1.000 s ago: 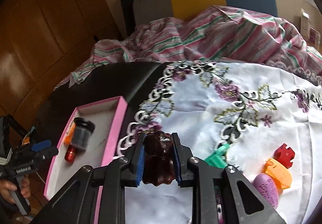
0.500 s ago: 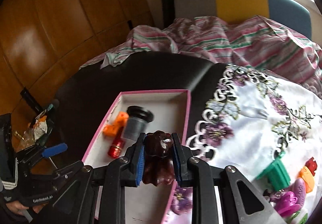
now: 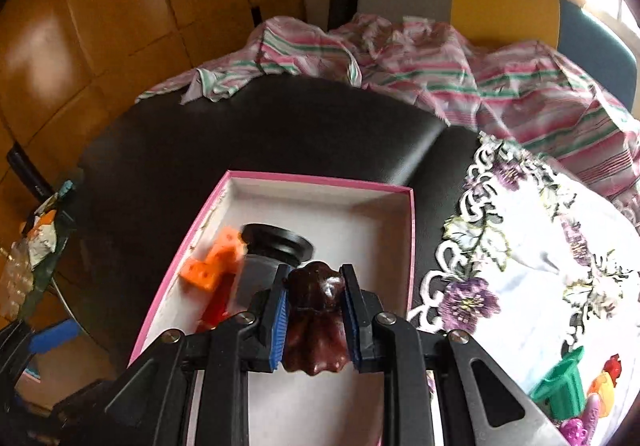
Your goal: Organize rigid objects
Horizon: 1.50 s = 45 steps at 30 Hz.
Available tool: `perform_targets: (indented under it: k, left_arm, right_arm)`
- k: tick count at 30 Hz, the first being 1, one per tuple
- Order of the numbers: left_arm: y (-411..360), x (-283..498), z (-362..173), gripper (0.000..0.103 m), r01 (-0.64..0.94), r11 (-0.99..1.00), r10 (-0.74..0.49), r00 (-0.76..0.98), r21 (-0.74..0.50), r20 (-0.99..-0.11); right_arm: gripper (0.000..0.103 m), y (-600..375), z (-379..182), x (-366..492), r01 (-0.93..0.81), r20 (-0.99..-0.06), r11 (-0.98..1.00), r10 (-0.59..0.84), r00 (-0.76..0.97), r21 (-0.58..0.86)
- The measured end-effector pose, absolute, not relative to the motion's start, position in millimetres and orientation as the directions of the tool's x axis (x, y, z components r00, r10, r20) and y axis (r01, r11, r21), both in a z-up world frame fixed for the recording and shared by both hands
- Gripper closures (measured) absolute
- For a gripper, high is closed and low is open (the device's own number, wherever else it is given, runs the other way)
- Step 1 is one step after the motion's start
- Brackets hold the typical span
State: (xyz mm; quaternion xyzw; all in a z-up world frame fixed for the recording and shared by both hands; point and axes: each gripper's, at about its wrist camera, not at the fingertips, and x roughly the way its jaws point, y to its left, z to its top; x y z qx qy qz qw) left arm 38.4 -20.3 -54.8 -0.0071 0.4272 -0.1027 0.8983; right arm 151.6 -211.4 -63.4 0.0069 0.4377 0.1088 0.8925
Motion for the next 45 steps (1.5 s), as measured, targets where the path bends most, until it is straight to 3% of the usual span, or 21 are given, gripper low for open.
perform_targets:
  k: [6,8,9,21,45]
  left_arm:
    - [-17,36,-56,0.035,0.170,0.980,-0.191,0.615,-0.108,-0.765]
    - [-18,36,-56,0.035,0.173,0.979,-0.192,0.616,-0.107,-0.764]
    - [-18,36,-56,0.035,0.175,0.979,-0.194,0.615,-0.108,-0.764]
    - [-27,28,-49,0.032,0.203,0.975,-0.198,0.625,-0.087,-0.755]
    - [-46,15,-42,0.028,0.264,0.962,-0.223,0.624,-0.067,-0.749]
  right_arm:
    - [0.076,-217,-81,163,-0.146,-0.793,0.977,0.212,0.572,0.156]
    - [0.061,-222,-80,162,-0.132,-0.788,0.973,0.232,0.570,0.191]
    - [0.059,-225,-80,161,-0.124,-0.786,0.969,0.246,0.567,0.214]
    - [0.053,-247,-50,120,-0.094,-0.731,0.963,0.255,0.633,0.254]
    - [0.052,-254,-36,63,-0.102,-0.697,0.969,0.233,0.678,0.225]
